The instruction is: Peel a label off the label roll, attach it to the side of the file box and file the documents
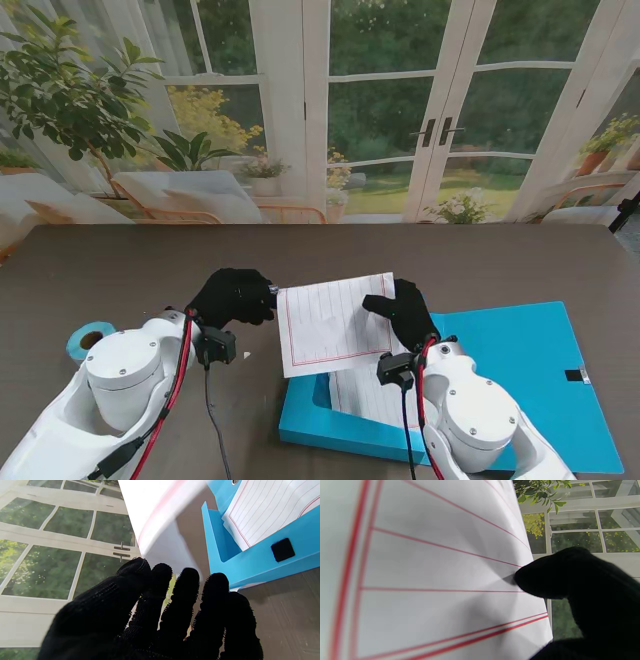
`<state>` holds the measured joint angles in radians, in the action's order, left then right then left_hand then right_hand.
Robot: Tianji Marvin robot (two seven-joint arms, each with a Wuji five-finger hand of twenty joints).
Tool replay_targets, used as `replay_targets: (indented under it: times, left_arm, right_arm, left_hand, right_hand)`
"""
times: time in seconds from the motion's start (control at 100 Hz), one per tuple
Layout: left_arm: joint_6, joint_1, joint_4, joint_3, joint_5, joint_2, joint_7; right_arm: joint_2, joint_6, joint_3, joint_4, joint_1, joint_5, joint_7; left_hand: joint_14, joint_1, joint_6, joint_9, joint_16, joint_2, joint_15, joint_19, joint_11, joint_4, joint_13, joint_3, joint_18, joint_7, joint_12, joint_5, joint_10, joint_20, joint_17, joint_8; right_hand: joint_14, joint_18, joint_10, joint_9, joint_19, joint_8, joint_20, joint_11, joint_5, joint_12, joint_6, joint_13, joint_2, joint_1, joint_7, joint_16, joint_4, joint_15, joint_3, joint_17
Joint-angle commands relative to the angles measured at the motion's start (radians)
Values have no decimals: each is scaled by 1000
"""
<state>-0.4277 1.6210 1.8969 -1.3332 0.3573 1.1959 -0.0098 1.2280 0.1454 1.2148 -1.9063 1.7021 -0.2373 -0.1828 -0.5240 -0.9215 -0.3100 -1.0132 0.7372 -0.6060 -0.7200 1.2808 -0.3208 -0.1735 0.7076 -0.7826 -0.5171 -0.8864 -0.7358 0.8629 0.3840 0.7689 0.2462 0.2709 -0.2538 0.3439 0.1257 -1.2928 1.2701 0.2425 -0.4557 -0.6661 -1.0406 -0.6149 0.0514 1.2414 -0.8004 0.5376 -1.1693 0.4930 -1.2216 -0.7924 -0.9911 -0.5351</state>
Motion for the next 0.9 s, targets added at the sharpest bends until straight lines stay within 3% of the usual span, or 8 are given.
replay_targets:
  times: [0.0, 0.04, 0.12, 0.26, 0.67, 0.7, 0.82, 0.89]
  left_arm:
    - [-15, 4, 8, -8, -8, 5, -20]
    - [-25, 6, 11, -12, -17, 2, -27]
    - [-34, 11, 14, -16, -46, -1, -32]
    - [-35, 22, 18, -25, -82, -3, -28]
    - [76, 55, 8, -50, -173, -14, -19]
    - [78, 56, 8, -51, -175, -14, -21]
    - [85, 62, 8, -54, -188, -18, -31]
    - [92, 66, 7, -55, -185, -17, -28]
  right_arm:
    - [-6, 11, 11, -4, 11, 12, 25]
    - [-8, 16, 18, -5, 14, 15, 31]
    - [-12, 30, 31, -5, 19, 32, 44]
    - [-21, 58, 54, 1, 28, 63, 76]
    - [-46, 119, 74, 45, 27, 227, 139]
    - [-48, 124, 73, 49, 26, 236, 142]
    - [-53, 132, 69, 72, 18, 288, 151]
    - [-54, 138, 67, 85, 11, 305, 150]
  left_hand:
    - [-44, -13, -28, 81, -69, 25, 108, -101, 52, 25, -95, 39, 49, 167, 127, 8, 36, -75, -99, -35]
    - [-42, 32, -43, 122, -106, 47, 172, -163, 90, 26, -145, 9, 63, 308, 171, 18, 48, -112, -140, -42]
    - [-25, 122, -68, 183, -173, 97, 290, -294, 160, 81, -228, -68, 95, 515, 243, 8, 63, -157, -196, -67]
    - [13, 135, -88, 280, -255, 117, 430, -482, 204, 86, -332, -41, 148, 676, 319, -31, 65, -194, -248, -84]
    - [86, 166, -38, 366, -319, 152, 571, -787, 231, 85, -409, 18, 220, 760, 396, -81, -6, -212, -276, -103]
    - [87, 168, -36, 366, -317, 153, 576, -834, 229, 85, -407, 19, 220, 757, 401, -80, -8, -170, -263, -104]
    - [90, 167, -34, 366, -319, 159, 590, -916, 230, 86, -404, 27, 215, 752, 401, -74, -7, -169, -234, -102]
    - [90, 168, -35, 364, -316, 158, 596, -1013, 230, 86, -401, 25, 209, 748, 401, -68, -6, -137, -196, -100]
  right_hand:
    - [-5, 4, -20, -38, 43, 13, 9, -7, -64, -23, -103, 51, 58, 20, -56, 13, -74, -20, -88, -64]
    - [-8, 4, -17, -33, 43, 15, 9, -8, -62, -27, -100, 51, 59, 23, -56, 12, -75, -19, -88, -64]
    - [-8, 4, -16, -30, 43, 21, 9, -9, -58, -31, -97, 51, 55, 31, -56, 12, -69, -18, -84, -64]
    - [-15, 4, -11, -25, 42, 30, 8, -12, -53, -37, -90, 50, 56, 32, -57, 11, -72, -18, -88, -57]
    - [-8, -5, -19, -9, 37, 48, 3, -17, -40, -46, -99, 46, 66, 20, -57, 8, -93, -6, -94, -41]
    - [-9, -6, -17, -8, 36, 49, 3, -18, -39, -47, -99, 46, 66, 20, -58, 8, -93, -6, -94, -39]
    - [-2, -9, -21, -6, 35, 48, 2, -20, -37, -46, -105, 44, 65, 18, -61, 8, -91, -5, -89, -38]
    - [-2, -15, -23, -4, 32, 47, 3, -21, -36, -45, -109, 43, 65, 19, -62, 8, -91, -4, -89, -33]
